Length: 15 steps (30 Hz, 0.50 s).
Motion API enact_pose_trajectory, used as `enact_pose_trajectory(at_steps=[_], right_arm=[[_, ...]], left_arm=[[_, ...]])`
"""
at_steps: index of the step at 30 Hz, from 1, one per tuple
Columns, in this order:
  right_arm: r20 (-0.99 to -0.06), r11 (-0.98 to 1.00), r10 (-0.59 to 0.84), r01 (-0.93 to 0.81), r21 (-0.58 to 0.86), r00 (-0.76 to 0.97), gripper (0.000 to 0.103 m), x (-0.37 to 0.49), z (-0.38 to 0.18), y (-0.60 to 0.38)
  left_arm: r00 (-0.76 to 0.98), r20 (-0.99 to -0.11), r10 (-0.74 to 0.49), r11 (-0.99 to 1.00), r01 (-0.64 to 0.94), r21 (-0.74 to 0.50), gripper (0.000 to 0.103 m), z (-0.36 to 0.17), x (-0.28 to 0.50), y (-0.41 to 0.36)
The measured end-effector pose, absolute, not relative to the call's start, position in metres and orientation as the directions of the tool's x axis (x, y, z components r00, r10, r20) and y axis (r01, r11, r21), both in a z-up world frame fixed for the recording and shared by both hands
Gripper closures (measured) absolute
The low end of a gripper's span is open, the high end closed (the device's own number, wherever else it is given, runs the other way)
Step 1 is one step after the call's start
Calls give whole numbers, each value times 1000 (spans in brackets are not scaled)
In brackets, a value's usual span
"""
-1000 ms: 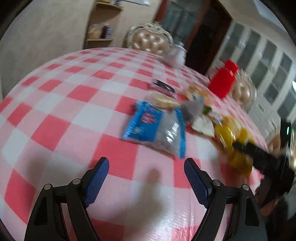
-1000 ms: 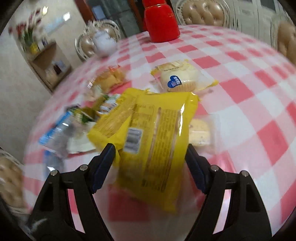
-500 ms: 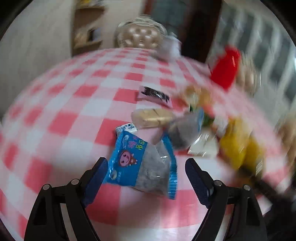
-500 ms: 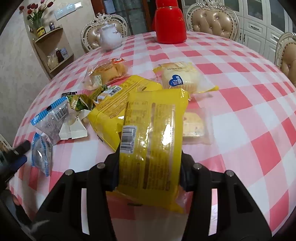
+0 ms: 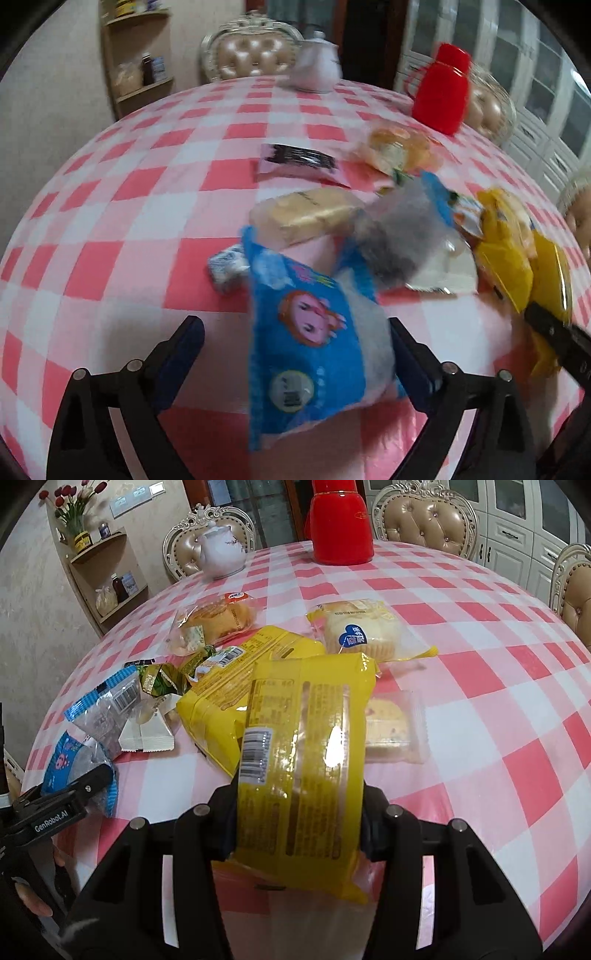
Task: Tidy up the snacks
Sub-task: 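Grasp the blue-and-clear bag with the left tool while the right tool grasps a yellow biscuit pack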
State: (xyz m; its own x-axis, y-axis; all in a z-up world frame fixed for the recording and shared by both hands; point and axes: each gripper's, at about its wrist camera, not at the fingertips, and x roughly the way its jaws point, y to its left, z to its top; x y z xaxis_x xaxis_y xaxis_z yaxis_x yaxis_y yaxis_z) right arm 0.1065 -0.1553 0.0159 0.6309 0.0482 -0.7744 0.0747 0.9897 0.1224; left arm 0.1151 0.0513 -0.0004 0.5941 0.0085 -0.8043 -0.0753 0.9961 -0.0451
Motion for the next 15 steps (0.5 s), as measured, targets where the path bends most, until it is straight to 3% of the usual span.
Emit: enact_pose_trajectory(at_steps=[2,3,14,15], right_arm=[[-774,990,48,74,122,631,50,107,16,-155],[-774,990,48,74,121,631,50,106,16,-155],[-760,987,55,81,140,647,51,100,18,-159],[-756,985,64,82,155,651,51,98,20,-160]], left_arm=[[610,-792,-3,999,-33,-30,37,3,112,43],[614,-789,2,999,-30,-21,43,4,111,41],[674,-738,27,994,-96,-51,49,15,88,55],[683,-729,36,994,-103,-47,54,17,85,55]])
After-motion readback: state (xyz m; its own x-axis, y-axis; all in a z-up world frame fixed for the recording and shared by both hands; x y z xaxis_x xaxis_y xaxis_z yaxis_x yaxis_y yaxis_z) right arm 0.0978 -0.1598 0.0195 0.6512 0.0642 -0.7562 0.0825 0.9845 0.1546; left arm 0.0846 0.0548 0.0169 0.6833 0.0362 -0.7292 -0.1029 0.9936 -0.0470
